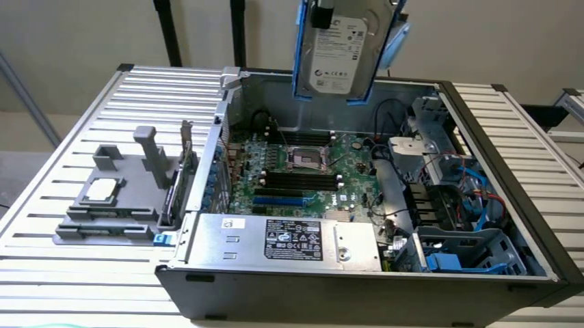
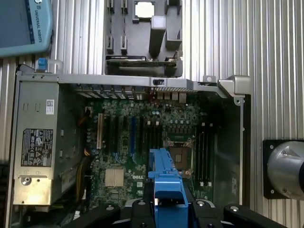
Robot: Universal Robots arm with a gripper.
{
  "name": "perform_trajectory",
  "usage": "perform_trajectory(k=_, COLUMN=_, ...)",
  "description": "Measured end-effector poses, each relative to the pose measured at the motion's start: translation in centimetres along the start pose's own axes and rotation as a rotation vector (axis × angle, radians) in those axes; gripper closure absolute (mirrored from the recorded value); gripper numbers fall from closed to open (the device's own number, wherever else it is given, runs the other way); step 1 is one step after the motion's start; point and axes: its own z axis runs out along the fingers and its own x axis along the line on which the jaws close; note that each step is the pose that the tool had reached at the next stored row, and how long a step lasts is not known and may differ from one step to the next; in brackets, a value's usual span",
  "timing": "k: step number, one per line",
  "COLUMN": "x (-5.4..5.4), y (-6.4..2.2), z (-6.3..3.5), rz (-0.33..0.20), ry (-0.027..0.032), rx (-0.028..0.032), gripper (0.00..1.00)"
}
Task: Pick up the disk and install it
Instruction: 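Pick up the disk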
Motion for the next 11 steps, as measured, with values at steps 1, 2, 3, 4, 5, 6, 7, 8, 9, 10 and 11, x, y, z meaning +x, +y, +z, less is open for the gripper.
perform_trajectory(k=1, x=0.1, y=-0.45, z=-0.03, rz=0.000, ry=0.0000, rx=-0.0008, gripper=0.67)
perform_trajectory(k=2, x=0.2, y=-0.90, z=-0.06, rz=0.000, ry=0.0000, rx=-0.0015, gripper=0.67)
perform_trajectory(k=3, x=0.2, y=-1.35, z=-0.09, rz=0.000, ry=0.0001, rx=-0.0024, gripper=0.67)
perform_trajectory(k=4, x=0.3, y=-1.80, z=-0.11, rz=0.000, ry=0.0001, rx=-0.0031, gripper=0.67)
perform_trajectory(k=5, x=0.4, y=-2.26, z=-0.14, rz=0.000, ry=0.0001, rx=-0.0040, gripper=0.67)
perform_trajectory(k=6, x=0.5, y=-2.69, z=-0.16, rz=0.000, ry=0.0000, rx=-0.0048, gripper=0.67)
perform_trajectory(k=7, x=0.6, y=-3.15, z=-0.19, rz=0.000, ry=0.0000, rx=-0.0058, gripper=0.67)
perform_trajectory(k=8, x=0.7, y=-3.60, z=-0.22, rz=0.000, ry=-0.0001, rx=-0.0071, gripper=0.67)
perform_trajectory(k=9, x=1.0, y=-4.05, z=-0.25, rz=0.001, ry=-0.0001, rx=-0.0086, gripper=0.67)
perform_trajectory(k=10, x=1.2, y=-4.40, z=-0.28, rz=0.001, ry=-0.0001, rx=-0.0103, gripper=0.67)
perform_trajectory(k=11, x=1.5, y=-4.64, z=-0.32, rz=0.001, ry=0.0001, rx=-0.0118, gripper=0.67)
